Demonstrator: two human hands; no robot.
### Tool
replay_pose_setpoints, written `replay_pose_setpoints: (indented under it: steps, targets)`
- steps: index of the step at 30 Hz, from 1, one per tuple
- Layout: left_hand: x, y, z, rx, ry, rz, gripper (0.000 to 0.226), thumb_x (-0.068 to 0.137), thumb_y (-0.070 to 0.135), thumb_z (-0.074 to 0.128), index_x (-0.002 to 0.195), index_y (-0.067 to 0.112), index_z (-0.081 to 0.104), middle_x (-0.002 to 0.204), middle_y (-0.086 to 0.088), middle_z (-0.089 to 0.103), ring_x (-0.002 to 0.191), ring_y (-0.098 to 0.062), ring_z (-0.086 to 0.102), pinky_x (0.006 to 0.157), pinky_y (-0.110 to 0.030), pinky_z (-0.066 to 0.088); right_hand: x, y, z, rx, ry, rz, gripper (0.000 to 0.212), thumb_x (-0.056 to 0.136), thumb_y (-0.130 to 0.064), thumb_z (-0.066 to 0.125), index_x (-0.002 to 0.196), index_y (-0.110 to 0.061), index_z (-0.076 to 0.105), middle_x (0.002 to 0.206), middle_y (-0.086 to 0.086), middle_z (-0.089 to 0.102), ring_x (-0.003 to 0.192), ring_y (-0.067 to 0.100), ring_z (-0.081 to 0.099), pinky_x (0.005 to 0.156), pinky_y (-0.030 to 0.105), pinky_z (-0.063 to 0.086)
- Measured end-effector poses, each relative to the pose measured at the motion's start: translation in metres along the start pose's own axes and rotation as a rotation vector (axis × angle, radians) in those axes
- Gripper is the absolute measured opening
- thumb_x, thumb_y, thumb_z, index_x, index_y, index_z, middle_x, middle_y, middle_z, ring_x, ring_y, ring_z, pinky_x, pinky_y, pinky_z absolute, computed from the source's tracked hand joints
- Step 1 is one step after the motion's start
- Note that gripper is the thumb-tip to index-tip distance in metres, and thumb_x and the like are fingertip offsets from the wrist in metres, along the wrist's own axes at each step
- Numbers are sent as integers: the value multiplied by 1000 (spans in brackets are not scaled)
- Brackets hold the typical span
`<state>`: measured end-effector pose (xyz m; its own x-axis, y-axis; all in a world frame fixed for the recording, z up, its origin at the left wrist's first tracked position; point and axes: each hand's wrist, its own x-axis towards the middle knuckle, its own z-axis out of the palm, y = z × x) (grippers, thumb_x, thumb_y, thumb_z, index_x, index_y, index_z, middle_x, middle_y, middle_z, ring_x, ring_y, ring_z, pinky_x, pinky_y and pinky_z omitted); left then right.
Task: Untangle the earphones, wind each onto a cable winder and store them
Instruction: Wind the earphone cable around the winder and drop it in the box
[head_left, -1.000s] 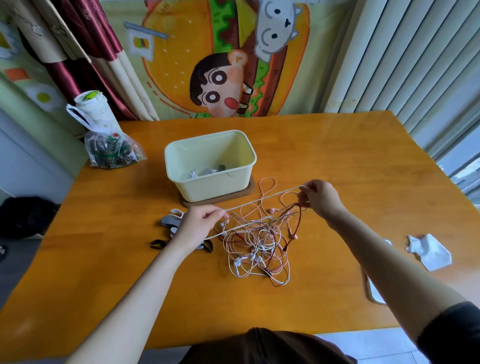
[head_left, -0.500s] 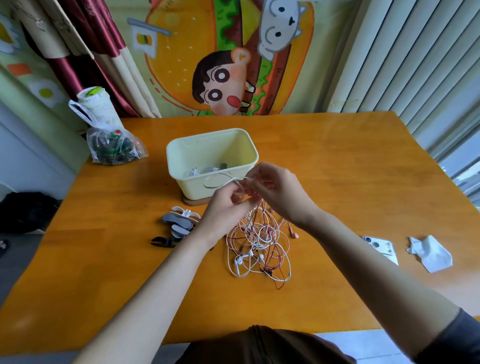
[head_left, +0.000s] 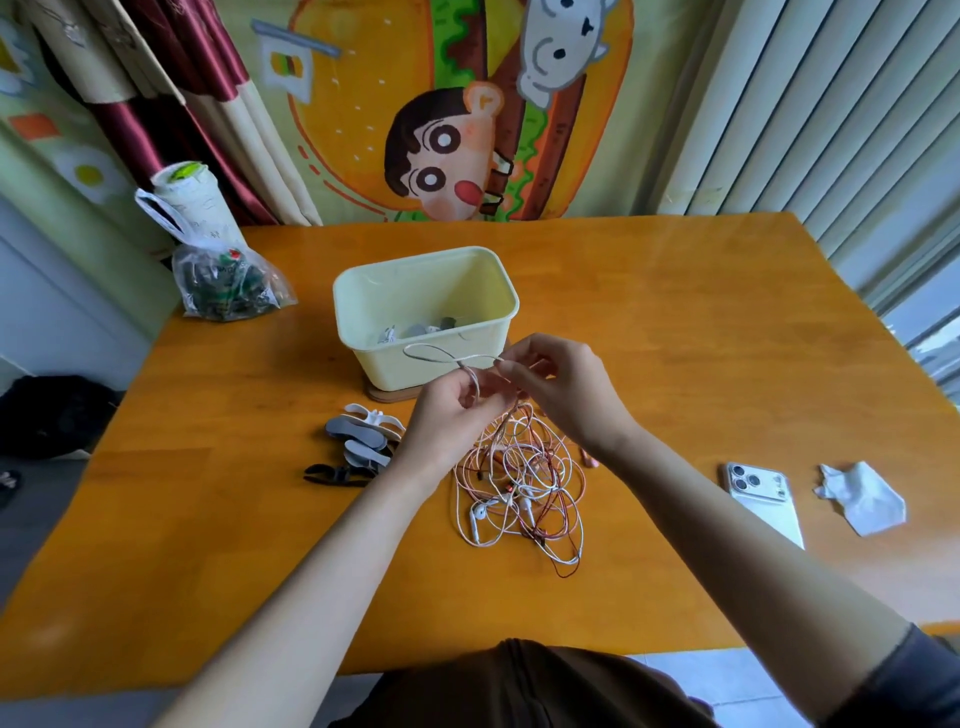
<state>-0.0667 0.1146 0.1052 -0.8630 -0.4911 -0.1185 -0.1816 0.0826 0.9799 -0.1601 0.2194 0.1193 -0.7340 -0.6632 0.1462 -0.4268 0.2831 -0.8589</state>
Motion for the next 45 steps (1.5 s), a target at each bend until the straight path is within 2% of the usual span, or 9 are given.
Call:
replay_pose_setpoints:
  steps: [5,9,15,21,27,32,36,40,45]
  targets:
    - [-1,0,3,-11,27,1,10,88,16,68,88,26,66,87,9,71,81,8,65,72,-8,48,3,-4,2,-46,-14,-31,2,83,-17,70,84,-17,72,81,-4,66,77,11,62,70,21,48]
    - [-3,-1,3,29,33,-6,12,91,14,63,86,25,66,88,3,72,89,-5,66,81,-19,50,1,0,5,20,-21,-16,9,90,-19,63,86,-13,69,77,-2,65,69,8,58,64,17,44]
    - [-1,-3,0,0,77,-16,12,94,13,57,84,18,59,42,19,49,45,5,47,50,-9,35,-6,15,9,-62,-175,19,18,97,-12,48,91,-17,64,77,-8,60,69,0,53,66,19,41]
    - [0,-8,-6,-40,116,-94,18,99,16,48,82,17,55,54,10,48,49,-2,39,51,-16,34,-11,17,2,-89,-131,23,12,90,-20,63,81,-13,65,69,-6,64,65,9,61,67,27,52]
    - [-1,-9,-3,-70,94,-116,17,102,11,39,87,15,46,75,3,63,47,-2,36,49,-21,29,-13,15,6,125,10,262,21,99,-24,42,83,-16,54,92,15,67,89,32,64,83,53,51]
    - [3,-14,-3,-54,96,-127,17,102,17,41,88,16,51,81,-11,48,59,-10,36,54,-21,31,-16,-3,1,369,-89,181,21,100,-16,41,85,-18,55,84,-7,61,77,3,53,70,14,41]
    - [3,-5,-3,-74,67,-55,19,102,13,39,86,15,48,64,2,45,53,-4,40,47,-11,33,-19,-7,-4,541,-262,155,21,97,-9,42,81,-16,53,63,-17,55,56,0,41,56,15,33]
    - [4,-8,-1,16,-33,27,17,101,11,42,86,19,44,78,-4,48,72,-6,49,70,-23,41,-18,-8,-9,237,-373,28,28,89,-41,58,77,-15,59,58,-17,51,56,1,40,56,17,33]
    - [0,-15,5,67,-45,-27,10,101,13,42,94,13,49,80,-2,59,76,-10,59,72,-25,45,-15,2,-13,-172,-363,-81,25,97,-23,51,78,-16,65,48,-16,47,46,4,39,48,18,26]
